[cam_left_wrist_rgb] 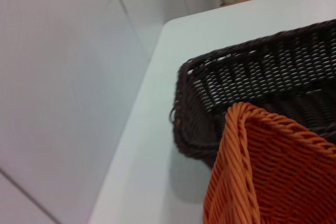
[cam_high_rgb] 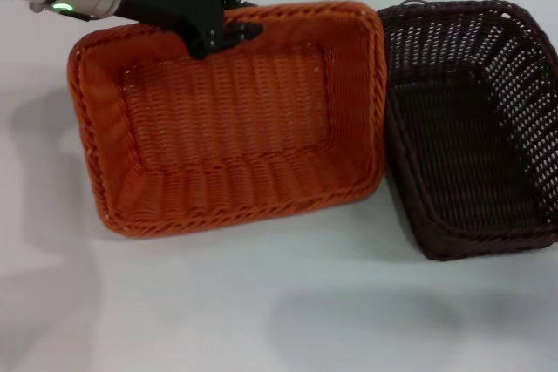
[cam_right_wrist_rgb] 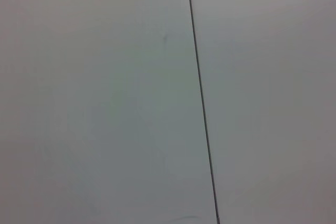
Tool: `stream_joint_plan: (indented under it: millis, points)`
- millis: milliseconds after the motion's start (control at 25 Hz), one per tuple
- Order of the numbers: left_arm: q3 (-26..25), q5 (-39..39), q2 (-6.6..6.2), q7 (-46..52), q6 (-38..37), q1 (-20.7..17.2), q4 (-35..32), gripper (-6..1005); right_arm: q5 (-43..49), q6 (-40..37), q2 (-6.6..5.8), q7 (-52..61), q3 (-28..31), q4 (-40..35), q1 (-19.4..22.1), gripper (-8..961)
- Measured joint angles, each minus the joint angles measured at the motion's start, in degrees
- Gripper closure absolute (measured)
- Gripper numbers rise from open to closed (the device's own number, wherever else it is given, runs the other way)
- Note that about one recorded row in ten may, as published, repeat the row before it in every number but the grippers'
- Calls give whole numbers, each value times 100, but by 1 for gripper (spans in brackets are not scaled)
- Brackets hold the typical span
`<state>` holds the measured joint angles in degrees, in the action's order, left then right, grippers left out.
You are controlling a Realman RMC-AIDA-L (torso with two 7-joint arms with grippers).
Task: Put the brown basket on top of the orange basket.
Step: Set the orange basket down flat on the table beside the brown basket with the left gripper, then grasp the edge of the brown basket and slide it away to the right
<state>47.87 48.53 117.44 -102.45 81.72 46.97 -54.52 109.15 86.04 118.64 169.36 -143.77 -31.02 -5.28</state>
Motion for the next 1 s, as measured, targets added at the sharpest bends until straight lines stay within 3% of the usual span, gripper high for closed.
stream_joint_plan:
  millis: [80, 120, 320, 440, 680, 1000]
  points:
    - [25, 1, 31, -24, -220, 21, 49, 825, 20, 1, -8, 0, 3, -9, -11, 122]
    - [217, 28, 55, -51, -747, 51, 158, 826, 20, 2, -15, 0, 2, -21, -20, 122]
    - [565, 53, 84, -80, -1210, 114, 310, 818, 26, 2, -25, 0, -6, -54, -42, 122]
    - [774, 92, 95, -87, -1436, 136, 316, 637, 28, 2, -25, 0, -8, -54, -43, 122]
    - [856, 154, 102, -76, -1933, 173, 369, 544, 93, 2, -21, 0, -16, -52, -40, 122]
    - [921, 270, 96, 174, -1799, 179, 342, 371, 107, 1, 3, 0, 23, -70, -10, 123]
